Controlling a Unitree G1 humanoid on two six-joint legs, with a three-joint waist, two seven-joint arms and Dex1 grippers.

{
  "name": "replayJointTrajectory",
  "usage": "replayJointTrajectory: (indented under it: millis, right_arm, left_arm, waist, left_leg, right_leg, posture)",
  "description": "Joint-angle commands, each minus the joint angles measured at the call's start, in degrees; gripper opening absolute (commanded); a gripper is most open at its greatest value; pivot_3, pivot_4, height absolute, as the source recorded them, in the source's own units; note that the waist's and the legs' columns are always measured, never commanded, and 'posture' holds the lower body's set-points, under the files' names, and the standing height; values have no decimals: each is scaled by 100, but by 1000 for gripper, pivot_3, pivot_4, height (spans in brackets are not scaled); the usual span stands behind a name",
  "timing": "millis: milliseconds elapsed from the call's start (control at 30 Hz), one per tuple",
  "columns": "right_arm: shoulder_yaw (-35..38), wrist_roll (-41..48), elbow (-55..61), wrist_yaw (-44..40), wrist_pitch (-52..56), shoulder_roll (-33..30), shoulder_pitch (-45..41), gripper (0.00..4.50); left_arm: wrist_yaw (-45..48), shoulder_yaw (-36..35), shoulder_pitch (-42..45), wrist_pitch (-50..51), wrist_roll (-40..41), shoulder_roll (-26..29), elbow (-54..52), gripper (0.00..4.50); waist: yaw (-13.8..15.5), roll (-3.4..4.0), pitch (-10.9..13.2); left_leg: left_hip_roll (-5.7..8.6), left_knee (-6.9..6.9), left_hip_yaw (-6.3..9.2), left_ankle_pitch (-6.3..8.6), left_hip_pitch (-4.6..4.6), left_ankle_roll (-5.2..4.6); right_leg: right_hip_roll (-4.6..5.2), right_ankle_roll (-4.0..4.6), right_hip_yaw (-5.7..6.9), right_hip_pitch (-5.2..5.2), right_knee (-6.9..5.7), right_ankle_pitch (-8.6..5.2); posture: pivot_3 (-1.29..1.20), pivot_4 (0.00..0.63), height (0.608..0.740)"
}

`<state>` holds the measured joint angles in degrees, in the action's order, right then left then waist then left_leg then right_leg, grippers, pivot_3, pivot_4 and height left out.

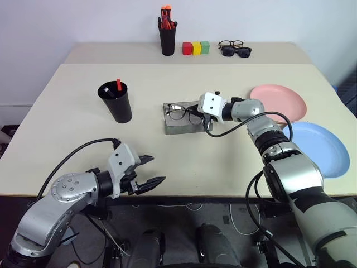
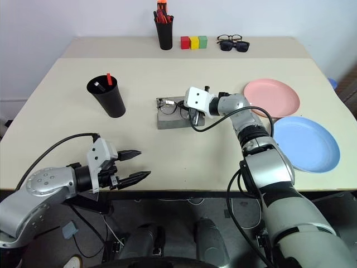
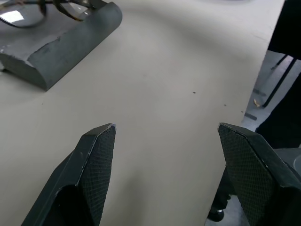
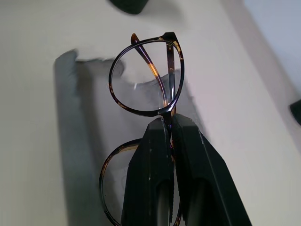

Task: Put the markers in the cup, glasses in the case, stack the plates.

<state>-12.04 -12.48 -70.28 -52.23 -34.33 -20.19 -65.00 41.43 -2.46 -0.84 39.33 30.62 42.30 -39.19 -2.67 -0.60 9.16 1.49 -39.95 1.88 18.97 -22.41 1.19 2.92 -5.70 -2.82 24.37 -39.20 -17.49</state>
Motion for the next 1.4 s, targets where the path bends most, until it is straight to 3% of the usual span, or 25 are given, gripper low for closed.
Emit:
replayJointTrajectory:
  millis: [33,233,367,467,633,700,733,900,1000,1133,1400]
  right_arm:
    - [13,23,40,-208,-75,-40,42,680]
    - [173,196,233,-350,-18,-139,135,3340]
    - [938,1081,778,-480,856,-352,-148,3340]
    - [1537,1813,2259,-607,2213,-899,94,3340]
    - [2057,2653,5546,-623,4643,-1854,1874,3422]
    - [2419,2792,6712,-460,5306,-2237,3085,3422]
    - [2618,2883,7182,-368,5565,-2332,3627,3422]
    - [3315,3345,8907,296,6563,-2220,5383,3422]
    - [3531,3558,9694,756,6930,-1958,5986,3422]
    - [3597,3763,10426,1347,7203,-1579,6415,3422]
    - [3667,3961,10756,1743,7173,-1328,6995,3422]
  left_arm:
    - [-23,-172,69,-69,95,24,-202,3553]
    - [-395,-586,812,140,612,-360,181,3553]
    - [-897,-735,1810,518,928,-734,686,3553]
    - [-1221,-384,2832,592,494,-931,1576,3553]
    - [-1281,554,4449,67,-611,-1376,3633,1211]
    - [-1336,1031,5487,-566,-1313,-1856,5241,149]
    - [-1275,1174,5962,-890,-1536,-2115,6003,39]
    - [-1527,1960,7696,-2515,-2946,-3052,9219,39]
    - [-1739,2332,8279,-2976,-3627,-3490,10469,39]
    - [-2129,2763,8544,-3229,-4432,-3771,11237,39]
    - [-2453,2961,8635,-3380,-5305,-3645,11585,39]
  waist:
    - [-1,0,0]
    - [6,1,-1]
    - [18,1,1]
    - [67,3,3]
    - [230,-5,-4]
    - [314,-11,-3]
    - [334,-12,-3]
    - [274,-10,1]
    - [218,-17,5]
    - [166,-18,6]
    - [257,-29,12]
  left_leg:
    - [0,0,0,0,0,0]
    - [0,-2,1,-1,3,1]
    - [0,-5,4,-2,4,3]
    - [2,-6,5,-2,-3,3]
    - [3,2,19,0,-7,1]
    - [4,0,21,1,-15,-1]
    - [8,-7,19,2,-19,-3]
    - [31,-9,-16,8,-27,-18]
    - [31,1,-10,9,-12,-20]
    - [29,6,-1,10,-1,-21]
    - [42,-3,5,10,-6,-22]
  right_leg:
    - [0,0,0,0,0,0]
    - [-1,0,2,-5,0,0]
    - [-1,0,4,-8,-2,1]
    - [0,0,5,-4,-4,1]
    - [1,0,23,-6,6,1]
    - [3,0,30,-10,11,1]
    - [1,0,34,-7,12,1]
    - [7,-15,9,16,9,6]
    - [-2,-17,0,16,11,6]
    - [-12,-16,-15,16,2,6]
    - [-4,-19,-14,17,-2,7]
  posture:
    - [0,150,740]
    - [0,150,740]
    - [0,150,740]
    - [0,150,740]
    - [0,150,740]
    - [0,150,740]
    - [0,150,740]
    - [0,150,740]
    - [0,150,740]
    - [0,150,740]
    - [0,150,740]
